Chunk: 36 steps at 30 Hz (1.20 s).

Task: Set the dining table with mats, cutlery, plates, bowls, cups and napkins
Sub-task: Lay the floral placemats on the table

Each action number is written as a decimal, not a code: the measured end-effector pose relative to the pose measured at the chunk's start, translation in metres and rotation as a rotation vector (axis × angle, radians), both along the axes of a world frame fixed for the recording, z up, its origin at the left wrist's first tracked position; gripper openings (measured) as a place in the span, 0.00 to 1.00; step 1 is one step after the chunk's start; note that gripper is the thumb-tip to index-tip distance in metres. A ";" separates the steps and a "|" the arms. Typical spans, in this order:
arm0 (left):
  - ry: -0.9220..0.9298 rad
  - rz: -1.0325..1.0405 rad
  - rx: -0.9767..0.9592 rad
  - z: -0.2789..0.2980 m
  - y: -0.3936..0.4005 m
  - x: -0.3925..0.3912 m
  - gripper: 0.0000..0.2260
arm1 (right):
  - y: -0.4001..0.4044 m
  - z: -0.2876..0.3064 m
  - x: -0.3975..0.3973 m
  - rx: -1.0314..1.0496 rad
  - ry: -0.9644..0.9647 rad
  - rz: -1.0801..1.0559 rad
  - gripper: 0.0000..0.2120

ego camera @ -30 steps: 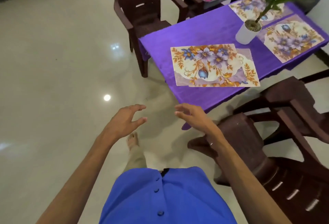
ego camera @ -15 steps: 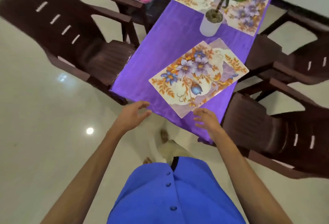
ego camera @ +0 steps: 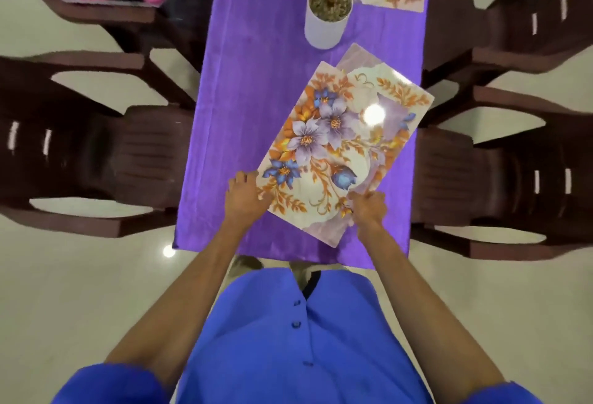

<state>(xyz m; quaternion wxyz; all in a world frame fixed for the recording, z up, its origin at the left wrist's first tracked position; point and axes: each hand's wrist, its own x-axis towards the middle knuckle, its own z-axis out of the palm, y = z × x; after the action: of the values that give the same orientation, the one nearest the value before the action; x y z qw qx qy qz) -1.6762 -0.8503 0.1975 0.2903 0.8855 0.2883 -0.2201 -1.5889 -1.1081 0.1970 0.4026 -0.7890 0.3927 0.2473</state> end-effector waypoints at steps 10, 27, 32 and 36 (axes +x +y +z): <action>0.041 0.041 -0.201 -0.018 0.008 0.009 0.37 | 0.018 -0.008 -0.005 0.042 0.038 -0.304 0.37; -0.062 0.332 -0.410 -0.018 0.023 0.013 0.37 | 0.047 0.003 -0.048 -0.077 0.150 -0.277 0.40; -0.005 0.386 -0.514 -0.023 0.011 0.008 0.33 | 0.048 0.007 -0.054 -0.178 0.195 -0.131 0.48; 0.026 0.461 -0.552 -0.024 -0.020 -0.001 0.33 | 0.041 0.018 -0.061 -0.319 0.231 0.055 0.58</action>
<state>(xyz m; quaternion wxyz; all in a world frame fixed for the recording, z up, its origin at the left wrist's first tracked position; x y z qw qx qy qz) -1.6775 -0.8704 0.1734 0.5568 0.6825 0.4140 -0.2297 -1.6499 -1.0669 0.2148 0.2180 -0.8197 0.4486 0.2818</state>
